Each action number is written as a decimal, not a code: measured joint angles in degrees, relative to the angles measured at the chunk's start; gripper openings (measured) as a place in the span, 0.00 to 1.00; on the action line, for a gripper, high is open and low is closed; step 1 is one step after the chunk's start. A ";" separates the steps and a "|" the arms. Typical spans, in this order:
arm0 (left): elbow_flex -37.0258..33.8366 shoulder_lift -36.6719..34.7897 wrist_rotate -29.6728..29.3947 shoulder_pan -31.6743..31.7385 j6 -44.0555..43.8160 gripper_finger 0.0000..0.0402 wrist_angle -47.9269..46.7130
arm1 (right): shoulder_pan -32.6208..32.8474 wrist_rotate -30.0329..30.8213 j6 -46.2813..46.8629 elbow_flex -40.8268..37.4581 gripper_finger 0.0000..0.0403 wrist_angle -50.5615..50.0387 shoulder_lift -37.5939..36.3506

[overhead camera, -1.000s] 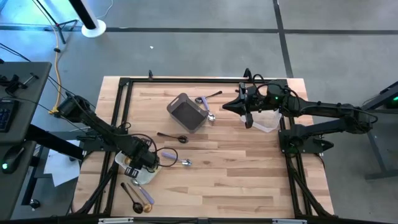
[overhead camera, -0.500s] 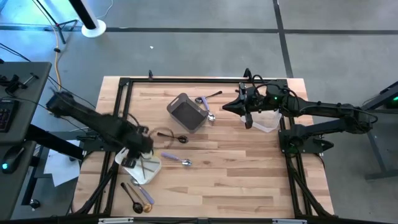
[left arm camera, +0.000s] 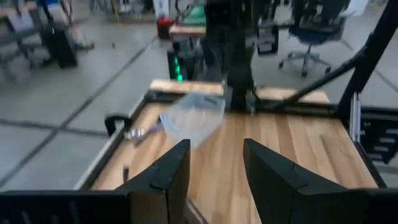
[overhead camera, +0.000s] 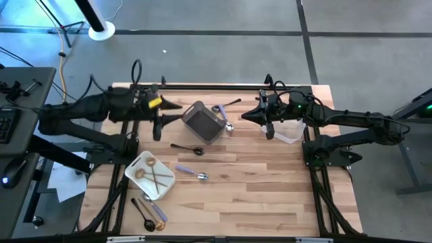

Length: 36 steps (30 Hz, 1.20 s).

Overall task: Sort silverware by color (type)
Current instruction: Put the top right purple spoon into the black bin

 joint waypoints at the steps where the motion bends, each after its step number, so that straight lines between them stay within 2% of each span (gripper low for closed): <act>1: -0.03 0.35 1.79 1.66 1.18 0.34 1.16 | 0.00 0.00 0.01 0.00 0.00 0.00 0.00; 4: -2.55 1.25 7.62 6.48 2.75 0.30 6.46 | 0.00 -0.06 0.01 0.00 0.00 0.00 0.00; 8: -13.64 1.37 14.70 11.84 -0.65 0.23 21.03 | 0.00 -0.31 0.02 0.00 0.00 0.00 0.00; 12: -25.40 1.22 18.06 14.94 -7.08 0.13 39.36 | 0.00 -0.31 -0.23 0.00 0.00 0.16 0.00; 15: -31.22 1.20 19.25 16.00 -13.39 0.03 49.90 | 0.00 0.24 -0.42 0.00 0.00 1.32 0.00; 18: -34.69 1.20 19.26 15.10 -19.32 0.02 57.58 | 0.00 1.09 0.12 0.00 0.00 2.59 0.00; 21: -35.18 1.11 18.89 12.82 -20.56 0.01 60.84 | 0.00 1.27 1.18 0.00 0.00 3.03 0.00; 26: -35.20 1.16 14.71 10.02 -18.08 0.00 59.95 | 0.00 1.27 1.09 0.00 0.00 2.78 0.00; 36: -35.20 1.16 14.42 9.53 -17.34 0.00 58.81 | 0.01 1.29 1.09 0.00 0.00 2.75 0.00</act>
